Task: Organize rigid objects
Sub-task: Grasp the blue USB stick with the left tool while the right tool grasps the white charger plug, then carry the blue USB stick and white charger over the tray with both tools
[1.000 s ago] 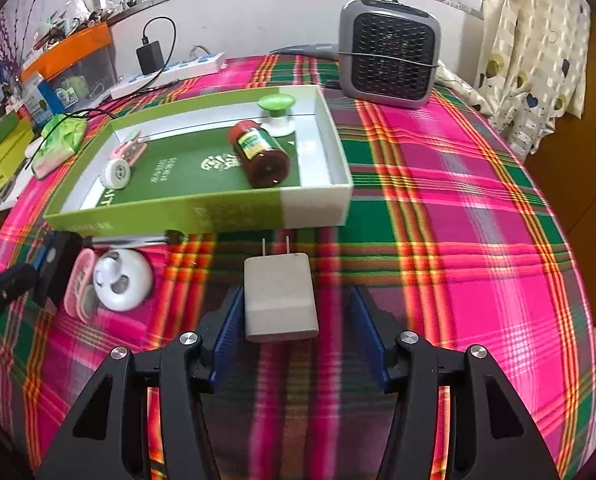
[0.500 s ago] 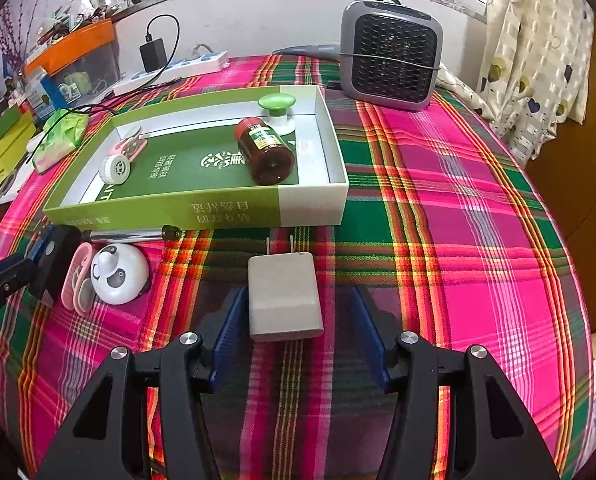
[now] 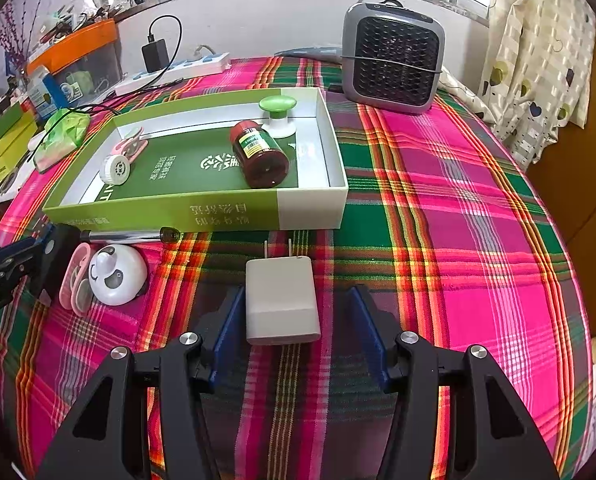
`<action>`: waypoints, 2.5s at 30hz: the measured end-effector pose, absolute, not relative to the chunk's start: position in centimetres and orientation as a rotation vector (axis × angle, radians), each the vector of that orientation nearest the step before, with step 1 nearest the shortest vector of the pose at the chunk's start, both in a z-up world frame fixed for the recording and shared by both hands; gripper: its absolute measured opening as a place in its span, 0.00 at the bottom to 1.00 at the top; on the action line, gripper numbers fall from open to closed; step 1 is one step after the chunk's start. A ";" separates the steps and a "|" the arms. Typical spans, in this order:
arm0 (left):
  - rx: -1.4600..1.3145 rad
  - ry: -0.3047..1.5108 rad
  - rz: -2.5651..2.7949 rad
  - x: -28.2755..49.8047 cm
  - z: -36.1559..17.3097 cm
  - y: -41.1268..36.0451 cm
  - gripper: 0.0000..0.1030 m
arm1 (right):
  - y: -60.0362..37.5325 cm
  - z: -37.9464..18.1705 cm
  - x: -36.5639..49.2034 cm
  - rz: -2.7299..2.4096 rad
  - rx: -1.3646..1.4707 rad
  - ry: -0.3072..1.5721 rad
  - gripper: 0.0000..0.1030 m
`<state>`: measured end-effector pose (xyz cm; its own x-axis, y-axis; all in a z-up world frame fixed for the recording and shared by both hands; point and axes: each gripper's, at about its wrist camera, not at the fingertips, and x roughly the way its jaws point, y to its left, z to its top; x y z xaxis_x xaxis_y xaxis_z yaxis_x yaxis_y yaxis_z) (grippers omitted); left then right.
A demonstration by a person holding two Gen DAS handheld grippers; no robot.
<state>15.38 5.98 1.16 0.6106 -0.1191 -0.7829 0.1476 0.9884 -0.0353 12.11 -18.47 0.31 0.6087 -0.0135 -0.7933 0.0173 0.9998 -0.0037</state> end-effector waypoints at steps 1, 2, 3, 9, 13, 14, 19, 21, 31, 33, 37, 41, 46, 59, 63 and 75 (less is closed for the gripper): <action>0.041 0.897 -0.150 15.5 1.1 5.9 0.38 | -18.5 0.3 12.1 -0.017 0.005 0.915 0.53; 0.042 0.896 -0.146 15.5 1.1 6.0 0.38 | -18.5 0.3 12.2 -0.016 0.004 0.914 0.53; 0.036 0.899 -0.142 15.6 1.1 6.1 0.39 | -18.5 0.3 12.2 -0.014 0.003 0.912 0.53; 0.060 0.910 -0.105 15.6 0.7 6.3 0.38 | -18.6 0.2 12.2 -0.008 0.005 0.906 0.53; 0.069 0.909 -0.095 15.8 0.7 6.1 0.38 | -18.7 0.2 12.2 -0.007 0.005 0.904 0.53; 0.067 0.909 -0.094 15.8 0.7 6.1 0.38 | -18.7 0.2 12.2 -0.007 0.004 0.905 0.53; 0.061 0.907 -0.090 15.8 0.7 6.3 0.38 | -18.6 0.2 12.2 -0.005 0.003 0.904 0.53; 0.064 0.905 -0.087 15.8 0.7 6.3 0.38 | -18.7 0.2 12.3 -0.003 0.004 0.904 0.53; 0.051 0.895 -0.023 15.4 0.6 7.0 0.36 | -18.9 0.3 12.2 0.006 0.018 0.901 0.53; 0.048 0.896 -0.029 15.4 0.6 7.0 0.33 | -19.0 0.2 12.2 0.007 0.016 0.900 0.53; 0.054 0.893 -0.034 15.4 0.6 6.8 0.29 | -19.1 0.2 12.2 0.011 0.027 0.899 0.53; 0.054 0.891 -0.039 15.4 0.6 6.7 0.24 | -19.1 0.3 12.1 0.012 0.031 0.896 0.50; 0.056 0.890 -0.040 15.5 0.7 6.6 0.19 | -19.5 0.4 12.0 0.006 0.036 0.892 0.36; 0.054 0.887 -0.046 15.4 0.7 6.7 0.15 | -19.6 0.4 12.0 0.011 0.036 0.889 0.34; 0.053 0.887 -0.049 15.5 0.7 6.6 0.15 | -19.6 0.4 12.0 0.011 0.036 0.889 0.34; 0.059 0.875 -0.060 15.2 1.2 6.2 0.15 | -19.4 0.6 11.8 0.020 0.035 0.883 0.34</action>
